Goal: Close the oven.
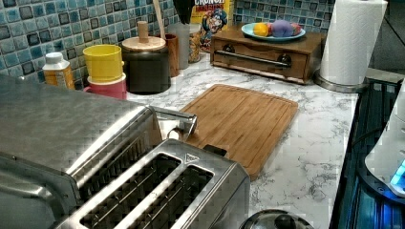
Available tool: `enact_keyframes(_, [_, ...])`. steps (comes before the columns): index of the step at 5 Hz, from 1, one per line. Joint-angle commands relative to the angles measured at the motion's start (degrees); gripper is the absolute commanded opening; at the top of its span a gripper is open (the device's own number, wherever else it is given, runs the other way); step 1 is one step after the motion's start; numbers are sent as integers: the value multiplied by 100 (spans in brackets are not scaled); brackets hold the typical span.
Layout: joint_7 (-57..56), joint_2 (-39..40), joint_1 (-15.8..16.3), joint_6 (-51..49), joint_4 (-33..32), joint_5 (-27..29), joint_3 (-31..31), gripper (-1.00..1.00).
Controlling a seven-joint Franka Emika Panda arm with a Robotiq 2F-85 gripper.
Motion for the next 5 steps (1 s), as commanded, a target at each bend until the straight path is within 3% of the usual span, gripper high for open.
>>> enact_keyframes(1, [-1482,173,-191,341,-8,717,24,-100])
enact_keyframes(2, [-2707,340,-347,819,-47,1383,-55,-100])
enact_keyframes(4, [-4690,1422,-495,793,948,2109,53,-100])
enact_keyframes(5, [-5838,1641,-658,925,1052,2987,186,-100])
